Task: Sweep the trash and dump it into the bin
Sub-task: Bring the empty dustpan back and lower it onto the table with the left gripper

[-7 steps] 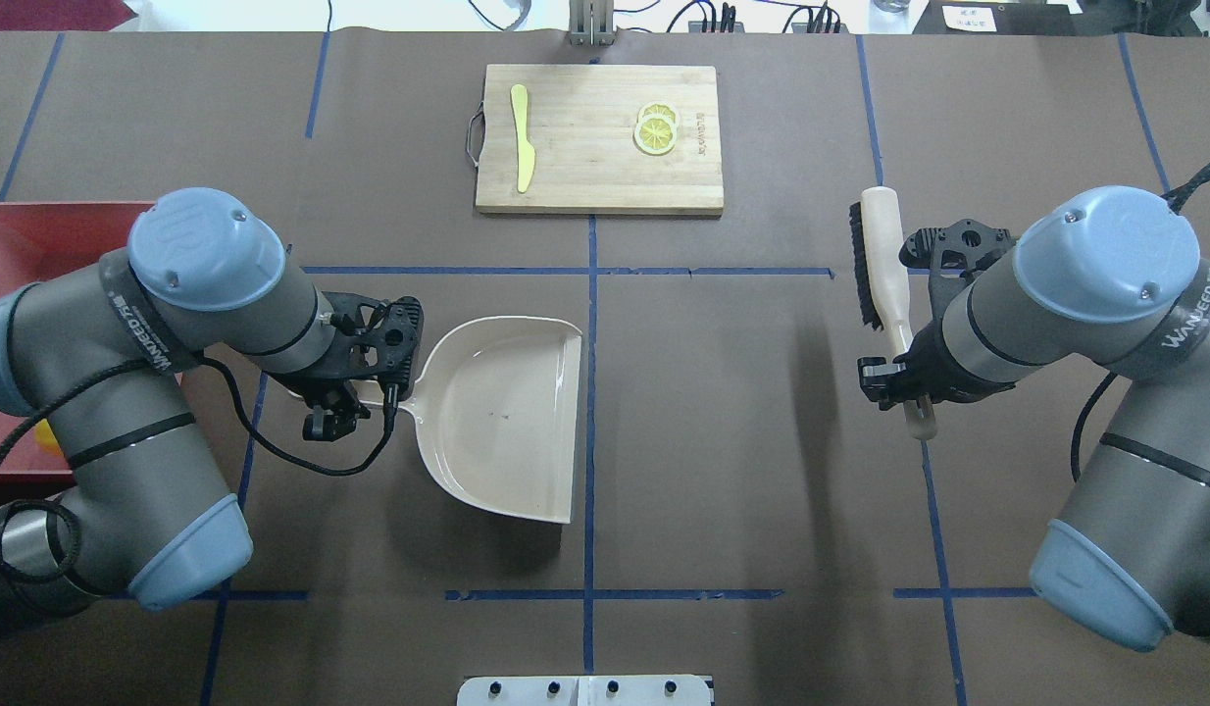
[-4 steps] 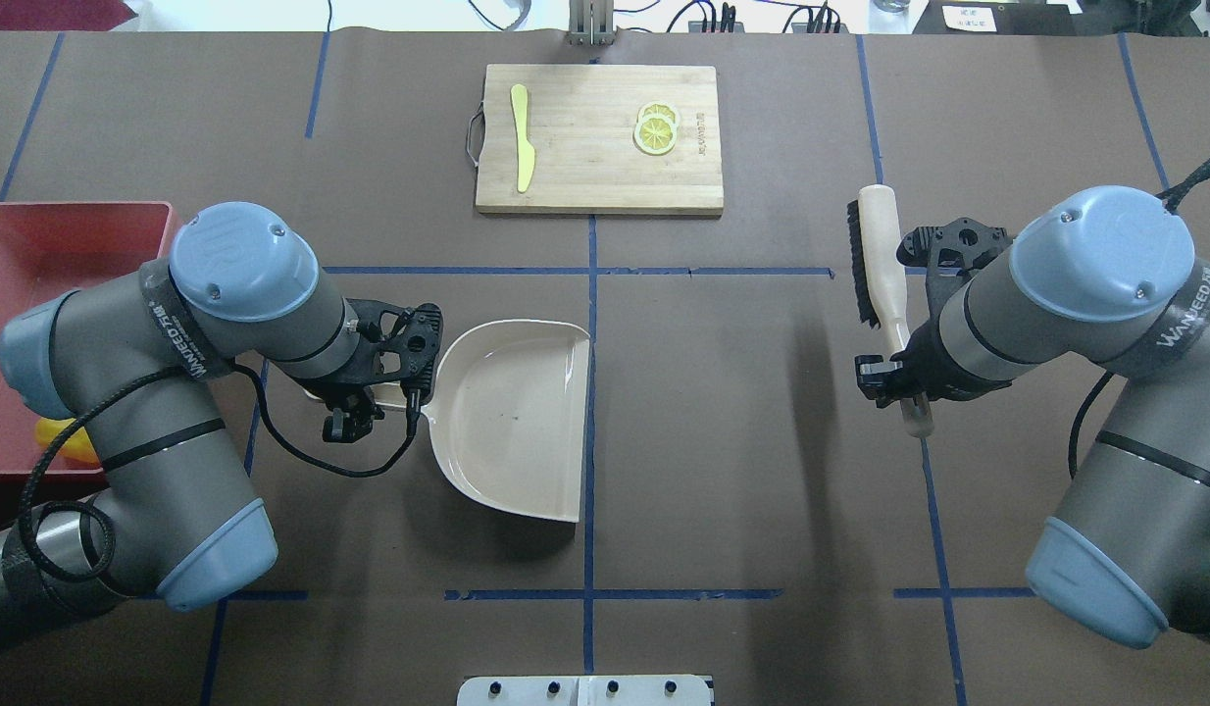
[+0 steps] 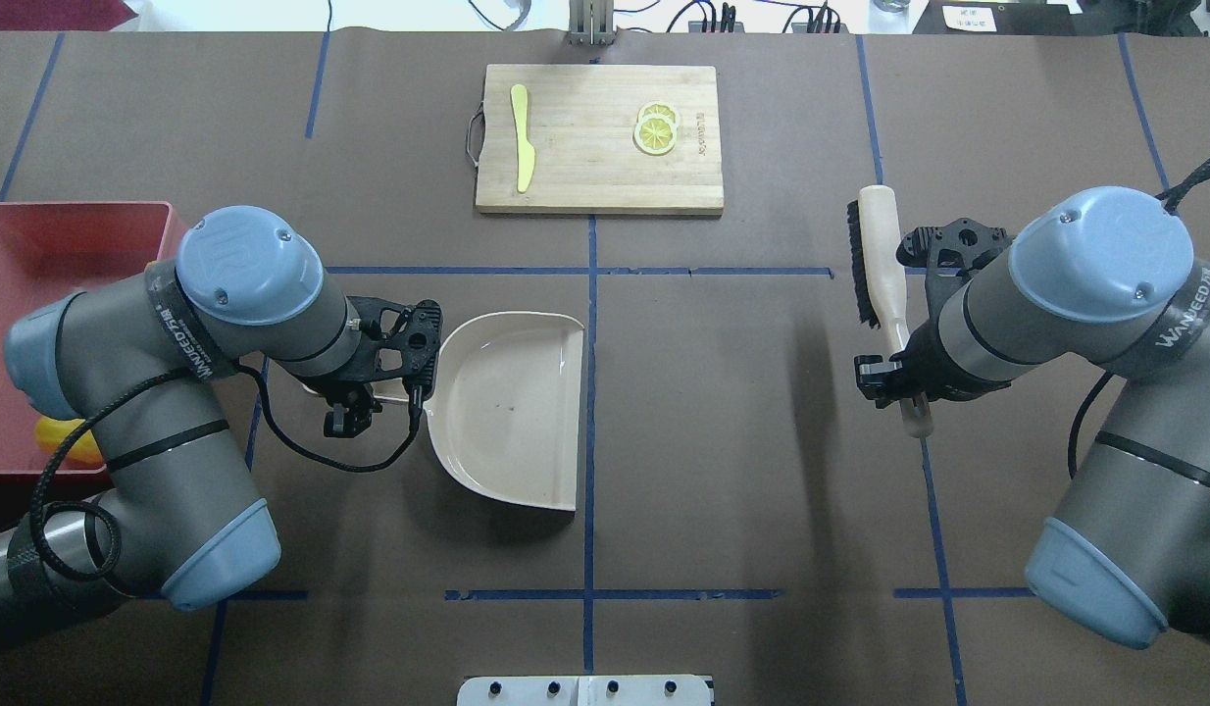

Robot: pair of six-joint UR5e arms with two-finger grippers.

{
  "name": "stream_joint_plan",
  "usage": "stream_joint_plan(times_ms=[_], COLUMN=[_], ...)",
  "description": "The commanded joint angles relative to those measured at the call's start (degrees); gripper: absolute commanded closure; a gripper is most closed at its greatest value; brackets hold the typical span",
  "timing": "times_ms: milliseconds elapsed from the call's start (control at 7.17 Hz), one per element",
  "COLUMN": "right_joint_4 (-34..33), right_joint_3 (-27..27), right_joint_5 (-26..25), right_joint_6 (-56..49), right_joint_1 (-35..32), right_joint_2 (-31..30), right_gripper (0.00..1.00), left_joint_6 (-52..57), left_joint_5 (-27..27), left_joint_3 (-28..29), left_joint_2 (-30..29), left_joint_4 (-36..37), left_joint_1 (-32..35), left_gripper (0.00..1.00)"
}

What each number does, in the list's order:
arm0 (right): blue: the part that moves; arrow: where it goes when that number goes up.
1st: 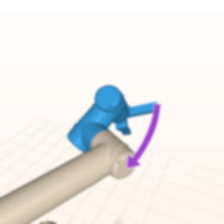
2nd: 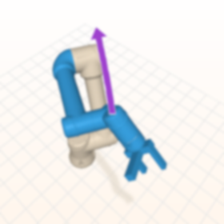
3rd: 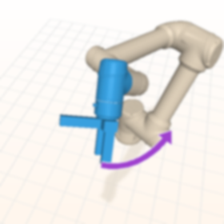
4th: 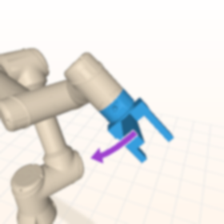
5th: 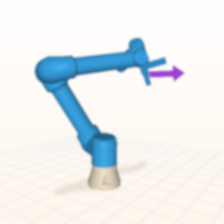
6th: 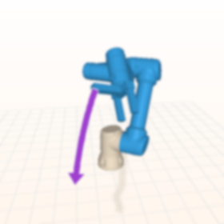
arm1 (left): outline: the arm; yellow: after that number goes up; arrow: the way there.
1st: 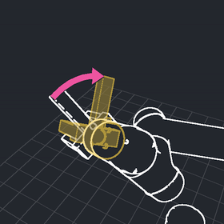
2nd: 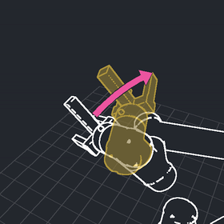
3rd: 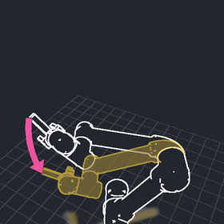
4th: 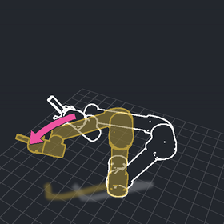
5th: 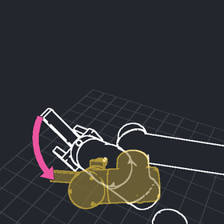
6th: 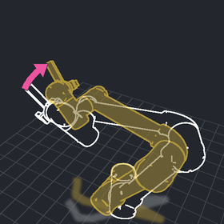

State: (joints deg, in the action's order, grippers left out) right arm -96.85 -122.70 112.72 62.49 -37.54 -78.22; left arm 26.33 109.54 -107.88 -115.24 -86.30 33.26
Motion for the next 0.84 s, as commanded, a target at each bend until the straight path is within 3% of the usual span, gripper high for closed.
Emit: stream_joint_plan(times_ms=[0, 418, 697], right_joint_4=[0.0, 0.0, 0.0], right_joint_3=[0.0, -0.1, -0.1], right_joint_5=[0.0, 0.0, 0.0], right_joint_6=[0.1, 0.3, 0.4], right_joint_1=[0.0, 0.0, 0.0], right_joint_2=[-0.1, 0.0, 0.0], right_gripper=[1.00, 1.00, 1.00], left_joint_6=[0.2, 0.6, 0.6], left_joint_5=[0.0, -0.1, -1.2], left_joint_3=[0.4, 0.4, 0.3], left_joint_2=[0.0, 0.0, 0.0], left_joint_4=[-0.1, -0.1, -0.1], left_joint_1=[0.0, 0.0, 0.0], left_gripper=[0.70, 0.68, 0.53])
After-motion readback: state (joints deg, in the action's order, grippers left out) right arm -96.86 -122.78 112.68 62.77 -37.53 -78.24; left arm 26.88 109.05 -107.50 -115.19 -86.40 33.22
